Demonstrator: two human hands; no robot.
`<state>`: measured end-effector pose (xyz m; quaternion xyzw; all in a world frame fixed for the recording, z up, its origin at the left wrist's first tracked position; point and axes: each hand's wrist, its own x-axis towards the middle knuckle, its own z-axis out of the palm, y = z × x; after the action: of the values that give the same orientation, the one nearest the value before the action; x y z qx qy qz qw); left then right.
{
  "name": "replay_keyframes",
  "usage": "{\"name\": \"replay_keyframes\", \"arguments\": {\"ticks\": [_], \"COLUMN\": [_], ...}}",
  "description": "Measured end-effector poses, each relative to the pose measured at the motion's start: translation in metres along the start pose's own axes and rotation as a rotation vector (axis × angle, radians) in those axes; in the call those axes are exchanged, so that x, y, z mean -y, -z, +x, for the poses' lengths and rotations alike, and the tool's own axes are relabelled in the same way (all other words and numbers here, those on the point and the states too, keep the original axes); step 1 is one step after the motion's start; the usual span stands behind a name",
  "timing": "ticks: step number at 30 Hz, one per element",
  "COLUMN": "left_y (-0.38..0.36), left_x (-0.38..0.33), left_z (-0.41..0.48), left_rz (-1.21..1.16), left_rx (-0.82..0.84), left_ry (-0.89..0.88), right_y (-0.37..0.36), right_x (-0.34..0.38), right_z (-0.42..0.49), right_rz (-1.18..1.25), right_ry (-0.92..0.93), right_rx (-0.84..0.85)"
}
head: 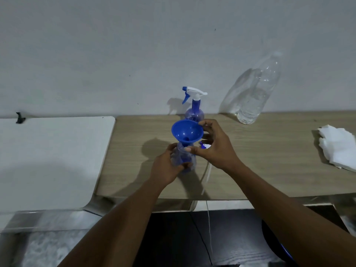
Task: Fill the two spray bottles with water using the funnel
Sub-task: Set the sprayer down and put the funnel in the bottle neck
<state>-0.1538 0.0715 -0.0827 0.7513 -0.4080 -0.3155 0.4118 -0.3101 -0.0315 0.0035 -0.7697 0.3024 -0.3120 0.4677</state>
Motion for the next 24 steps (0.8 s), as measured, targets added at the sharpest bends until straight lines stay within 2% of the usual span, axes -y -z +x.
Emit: {"name": "replay_keyframes", "arguments": {"ticks": [4, 8, 10, 13, 16, 20, 24], "left_y": [0.003, -0.004, -0.011, -0.033, -0.064, -0.103, -0.131], "left_x": [0.001, 0.000, -0.005, -0.015, -0.033, -0.083, -0.138], "left_z": [-0.008, -0.036, -0.054, -0.067, -0.061, -0.026, 0.036], "left_rz": [0.003, 0.146, 0.142, 0.157, 0.171, 0.172, 0.113], "left_rx": [-0.010, -0.204, -0.237, -0.145, -0.097, -0.034, -0.064], "left_ry": [0.046, 0.056, 0.038, 0.032, -0.077, -0.181, -0.171], "right_y": [0.008, 0.030, 0.043, 0.062, 0.085, 0.130, 0.181], "right_x": [0.001, -0.020, -0.037, -0.060, -0.070, -0.067, -0.055], "right_z": [-0.004, -0.016, -0.025, -0.032, -0.027, 0.000, 0.043], "right_rz": [-0.019, -0.056, -0.089, -0.141, -0.174, -0.233, -0.321], "right_ry": [-0.017, -0.127, -0.188, -0.263, -0.297, -0.236, -0.123], "right_rx": [0.068, 0.043, 0.034, 0.005, -0.052, -0.169, -0.326]}}
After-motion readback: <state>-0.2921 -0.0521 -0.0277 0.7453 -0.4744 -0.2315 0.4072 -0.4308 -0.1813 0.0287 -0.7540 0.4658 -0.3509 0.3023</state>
